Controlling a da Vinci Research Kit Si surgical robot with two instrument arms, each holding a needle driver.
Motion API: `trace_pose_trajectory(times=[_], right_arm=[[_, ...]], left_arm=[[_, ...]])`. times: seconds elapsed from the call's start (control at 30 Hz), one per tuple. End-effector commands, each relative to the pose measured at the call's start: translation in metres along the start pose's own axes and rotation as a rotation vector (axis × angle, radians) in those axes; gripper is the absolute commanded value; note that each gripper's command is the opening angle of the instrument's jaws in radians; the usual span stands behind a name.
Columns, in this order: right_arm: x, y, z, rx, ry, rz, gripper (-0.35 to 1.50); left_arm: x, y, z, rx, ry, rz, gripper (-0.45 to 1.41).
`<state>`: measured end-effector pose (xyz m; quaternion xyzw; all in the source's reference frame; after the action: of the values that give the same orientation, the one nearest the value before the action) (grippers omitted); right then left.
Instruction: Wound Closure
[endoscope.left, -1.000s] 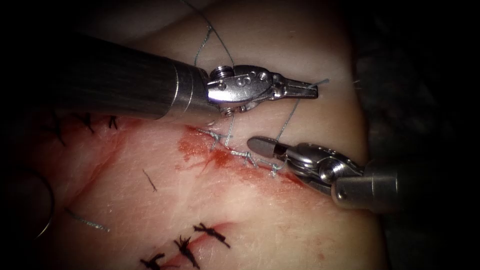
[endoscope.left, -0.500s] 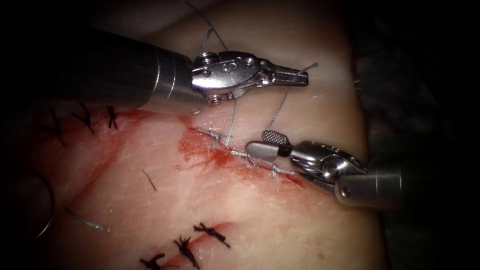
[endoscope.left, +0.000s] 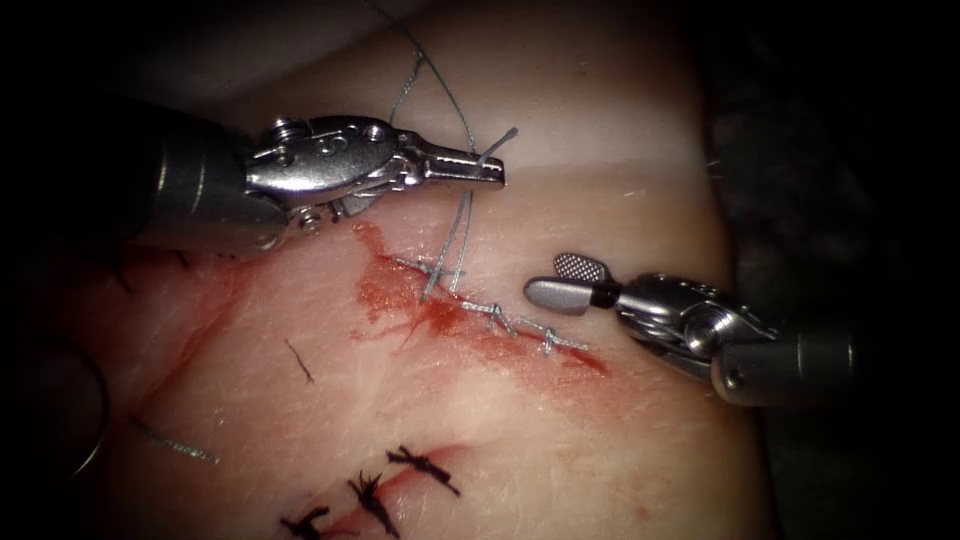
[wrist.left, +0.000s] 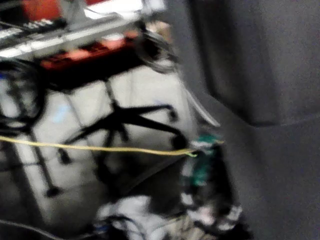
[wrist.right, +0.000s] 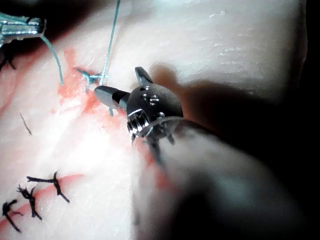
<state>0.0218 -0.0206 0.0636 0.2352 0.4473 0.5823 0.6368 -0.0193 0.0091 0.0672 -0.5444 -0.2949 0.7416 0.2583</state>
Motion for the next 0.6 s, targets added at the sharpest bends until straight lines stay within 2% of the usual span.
trace_pose_trajectory(times=[0.03,0.23,0.3,0.37,0.5,0.53,0.6], right_arm=[[0.0003,-0.0001,0.0,-0.009,0.012,0.008,1.42],[0.0022,-0.0001,-0.0014,-0.022,0.024,0.012,1.42],[0.0026,-0.0003,-0.0016,-0.025,0.026,0.01,1.42],[0.0028,-0.0004,-0.0018,-0.026,0.026,0.014,1.42],[0.0029,-0.0006,-0.0019,-0.025,0.025,0.009,1.43],[0.0029,-0.0006,-0.0019,-0.025,0.024,0.01,1.43],[0.0029,-0.0006,-0.002,-0.025,0.024,0.01,1.43]], left_arm=[[-0.0007,0.0002,0.0001,-0.002,-0.039,-0.02,-0.45],[-0.0027,0.0014,-0.0037,0.032,-0.227,-0.08,-0.4],[-0.0033,0.0013,-0.0046,0.05,-0.258,-0.147,-0.11],[-0.0045,0.001,-0.0056,0.088,-0.297,-0.231,-0.01],[-0.0074,-0.0002,-0.007,0.224,-0.43,-0.335,0.04],[-0.0081,-0.0009,-0.0073,0.278,-0.469,-0.34,0.09],[-0.0089,-0.002,-0.0075,0.333,-0.511,-0.33,0.29]])
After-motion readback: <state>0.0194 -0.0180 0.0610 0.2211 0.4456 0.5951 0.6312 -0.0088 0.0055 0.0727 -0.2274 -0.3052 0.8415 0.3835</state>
